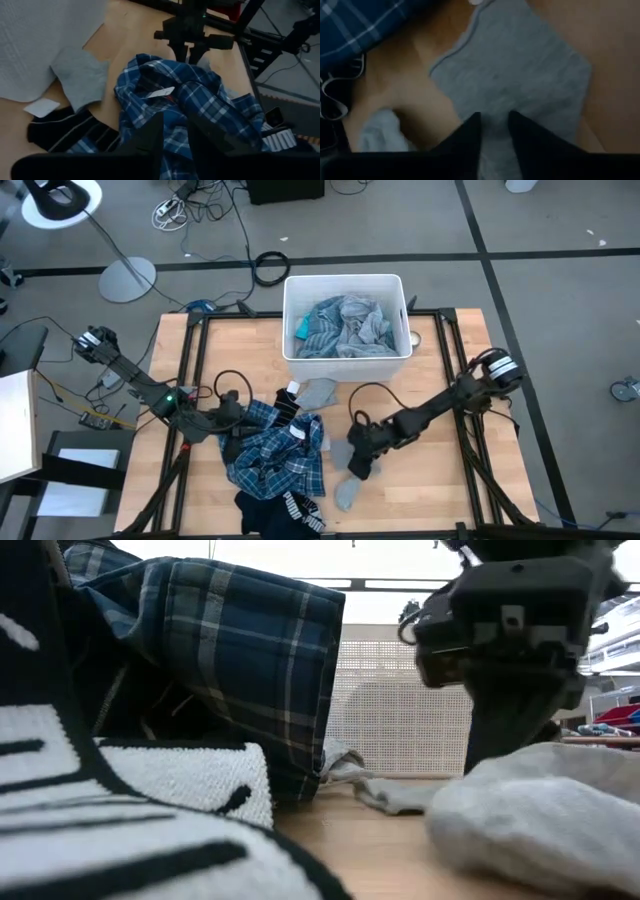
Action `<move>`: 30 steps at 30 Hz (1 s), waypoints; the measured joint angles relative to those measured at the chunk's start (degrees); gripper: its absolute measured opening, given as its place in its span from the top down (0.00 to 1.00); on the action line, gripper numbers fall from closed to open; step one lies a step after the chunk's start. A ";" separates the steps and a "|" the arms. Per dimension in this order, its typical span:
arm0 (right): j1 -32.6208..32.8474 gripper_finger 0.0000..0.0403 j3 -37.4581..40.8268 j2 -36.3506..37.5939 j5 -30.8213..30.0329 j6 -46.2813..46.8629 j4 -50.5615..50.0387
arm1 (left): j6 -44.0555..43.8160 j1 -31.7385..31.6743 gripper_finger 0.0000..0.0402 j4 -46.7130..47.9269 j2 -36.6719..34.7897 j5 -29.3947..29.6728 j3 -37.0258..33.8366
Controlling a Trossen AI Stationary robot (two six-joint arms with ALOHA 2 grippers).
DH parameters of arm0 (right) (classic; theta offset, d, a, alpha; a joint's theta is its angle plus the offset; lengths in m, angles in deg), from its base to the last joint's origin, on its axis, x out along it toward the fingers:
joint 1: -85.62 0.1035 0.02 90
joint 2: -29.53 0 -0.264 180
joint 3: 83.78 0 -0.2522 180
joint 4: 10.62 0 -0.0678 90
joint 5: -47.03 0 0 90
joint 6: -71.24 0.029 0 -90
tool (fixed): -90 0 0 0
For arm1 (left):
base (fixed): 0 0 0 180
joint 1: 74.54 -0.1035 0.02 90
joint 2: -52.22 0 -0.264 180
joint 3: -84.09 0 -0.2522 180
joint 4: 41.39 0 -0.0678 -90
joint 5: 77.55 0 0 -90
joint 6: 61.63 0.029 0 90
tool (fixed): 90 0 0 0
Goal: Sort clothes
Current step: Put the bottom gray sock into the laundry bin
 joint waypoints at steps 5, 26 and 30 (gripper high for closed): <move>-1.00 0.97 -3.71 0.39 1.52 -7.58 -5.21 | -1.47 0.01 0.78 -0.55 0.00 -0.46 0.02; -22.67 1.00 -52.65 15.44 -32.47 -56.89 -37.86 | -4.80 0.01 0.78 -5.18 0.00 0.87 0.02; -31.11 1.00 -53.91 14.65 -29.57 -57.36 -35.04 | -8.75 -0.01 0.78 -5.81 -0.02 3.03 0.02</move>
